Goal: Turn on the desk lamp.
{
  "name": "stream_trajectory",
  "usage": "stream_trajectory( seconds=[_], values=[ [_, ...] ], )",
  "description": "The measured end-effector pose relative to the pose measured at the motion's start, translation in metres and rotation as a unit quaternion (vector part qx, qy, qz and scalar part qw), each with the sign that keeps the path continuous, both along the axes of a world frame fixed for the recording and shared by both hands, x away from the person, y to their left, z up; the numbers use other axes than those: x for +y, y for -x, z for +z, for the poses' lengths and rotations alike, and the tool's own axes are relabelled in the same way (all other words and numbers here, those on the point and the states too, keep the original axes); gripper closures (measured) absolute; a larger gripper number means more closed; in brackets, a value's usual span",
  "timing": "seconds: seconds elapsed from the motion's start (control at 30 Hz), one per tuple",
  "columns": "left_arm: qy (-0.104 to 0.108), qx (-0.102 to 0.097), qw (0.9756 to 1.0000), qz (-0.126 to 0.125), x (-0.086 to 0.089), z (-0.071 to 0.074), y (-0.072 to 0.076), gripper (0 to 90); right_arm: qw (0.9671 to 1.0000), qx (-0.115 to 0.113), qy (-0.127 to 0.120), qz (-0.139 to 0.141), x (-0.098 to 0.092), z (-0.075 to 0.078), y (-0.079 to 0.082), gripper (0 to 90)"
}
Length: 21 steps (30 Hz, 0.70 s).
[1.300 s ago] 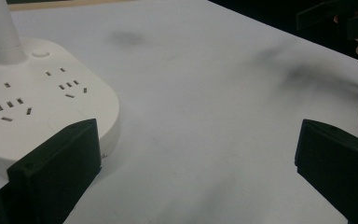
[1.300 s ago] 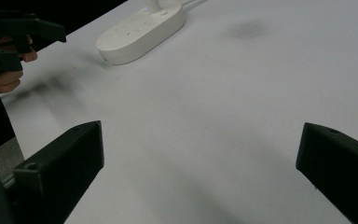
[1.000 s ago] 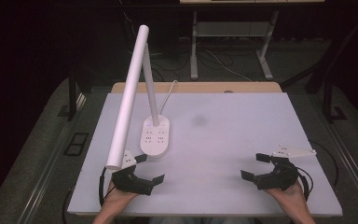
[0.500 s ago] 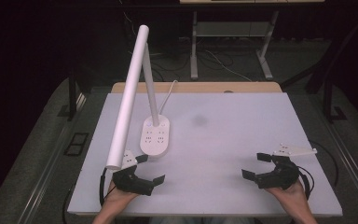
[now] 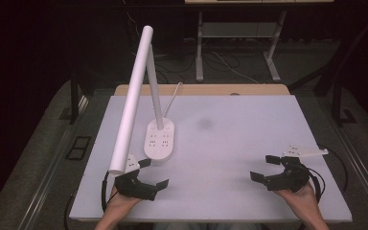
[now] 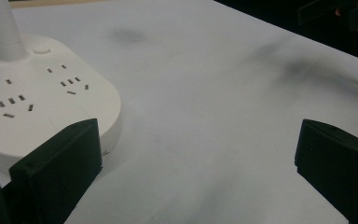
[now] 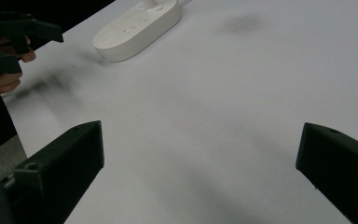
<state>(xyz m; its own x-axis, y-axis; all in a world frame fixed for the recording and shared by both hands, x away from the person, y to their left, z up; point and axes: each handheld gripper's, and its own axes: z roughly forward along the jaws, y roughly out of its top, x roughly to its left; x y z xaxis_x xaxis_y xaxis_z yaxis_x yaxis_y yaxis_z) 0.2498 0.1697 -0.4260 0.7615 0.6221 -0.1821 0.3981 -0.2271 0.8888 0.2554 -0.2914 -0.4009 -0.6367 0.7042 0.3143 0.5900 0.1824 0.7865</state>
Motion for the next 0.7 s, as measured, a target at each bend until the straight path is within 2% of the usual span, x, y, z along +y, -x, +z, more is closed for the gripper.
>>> stream_trajectory(
  seconds=[0.2,0.57,0.6,0.7],
  values=[
    [0.0,0.0,1.0,0.003,0.001,0.0,0.0,0.0,0.9998,-0.005,0.014,0.011,0.005,0.006,-0.007,0.5],
    [0.0,0.001,1.0,0.004,0.001,0.0,0.0,0.0,0.9994,-0.012,0.016,0.028,0.016,0.022,-0.019,0.5],
    [-0.001,0.001,1.0,0.003,0.001,0.0,0.0,0.0,0.9994,-0.011,0.009,0.031,0.018,0.024,-0.023,0.5],
    [0.001,0.0,1.0,0.003,0.001,0.0,0.0,0.0,0.9993,-0.009,0.012,0.035,0.023,0.027,-0.03,0.5]
  ],
)
